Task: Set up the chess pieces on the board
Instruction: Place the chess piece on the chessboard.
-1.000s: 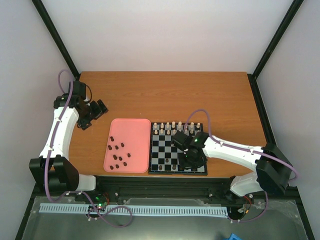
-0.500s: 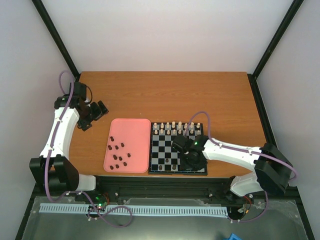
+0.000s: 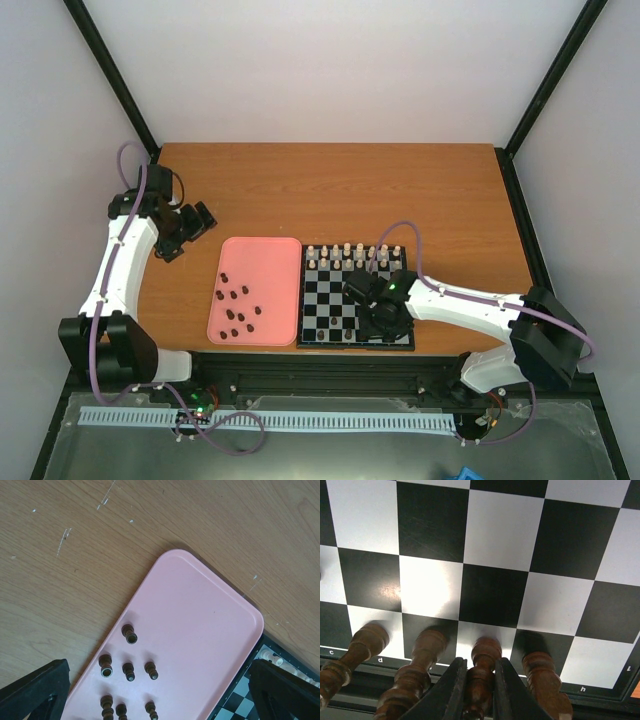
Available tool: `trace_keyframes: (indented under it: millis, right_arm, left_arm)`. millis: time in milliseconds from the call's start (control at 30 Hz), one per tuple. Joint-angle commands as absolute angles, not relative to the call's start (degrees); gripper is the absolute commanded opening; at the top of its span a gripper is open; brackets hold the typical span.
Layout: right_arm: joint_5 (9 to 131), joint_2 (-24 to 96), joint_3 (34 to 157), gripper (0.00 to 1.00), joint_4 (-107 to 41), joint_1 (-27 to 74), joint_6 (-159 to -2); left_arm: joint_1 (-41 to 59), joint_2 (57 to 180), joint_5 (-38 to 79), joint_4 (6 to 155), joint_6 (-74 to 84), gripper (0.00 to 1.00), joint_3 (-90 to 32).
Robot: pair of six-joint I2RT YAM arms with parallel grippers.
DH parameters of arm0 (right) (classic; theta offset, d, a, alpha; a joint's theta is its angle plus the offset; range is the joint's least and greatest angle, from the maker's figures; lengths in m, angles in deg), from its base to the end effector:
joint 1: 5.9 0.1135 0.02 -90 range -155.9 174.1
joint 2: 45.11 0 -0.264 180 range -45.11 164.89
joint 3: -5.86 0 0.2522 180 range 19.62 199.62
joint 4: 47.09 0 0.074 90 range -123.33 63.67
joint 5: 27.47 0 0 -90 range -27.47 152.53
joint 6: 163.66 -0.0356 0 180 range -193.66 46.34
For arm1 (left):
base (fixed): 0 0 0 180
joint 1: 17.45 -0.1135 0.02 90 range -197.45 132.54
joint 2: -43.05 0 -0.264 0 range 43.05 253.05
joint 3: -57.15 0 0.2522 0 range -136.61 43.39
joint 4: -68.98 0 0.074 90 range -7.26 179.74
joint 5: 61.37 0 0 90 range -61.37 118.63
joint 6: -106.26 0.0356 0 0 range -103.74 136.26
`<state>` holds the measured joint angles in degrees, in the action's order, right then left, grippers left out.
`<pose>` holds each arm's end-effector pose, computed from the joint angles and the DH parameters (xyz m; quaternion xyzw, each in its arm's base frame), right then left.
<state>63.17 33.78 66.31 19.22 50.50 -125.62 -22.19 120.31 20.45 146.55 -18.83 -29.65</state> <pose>0.1205 0.1821 0.1836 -0.0390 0.9982 0.0404 0.0223 0.2509 0.0157 0.3115 -0.3208 0.9253 -0.1173 0.1651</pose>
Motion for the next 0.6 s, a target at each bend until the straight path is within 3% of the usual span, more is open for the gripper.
trace_keyframes:
  millis: [0, 567]
  right_arm:
    - [62.19, 33.44, 65.9, 0.11, 18.02, 51.05, -126.88]
    - [61.63, 33.59, 67.22, 0.3, 19.29, 51.05, -126.85]
  left_arm:
    - [-22.64, 118.99, 20.11, 145.65, -17.75, 1.0, -29.87]
    - [-22.61, 119.13, 19.6, 145.36, -17.59, 1.0, -29.69]
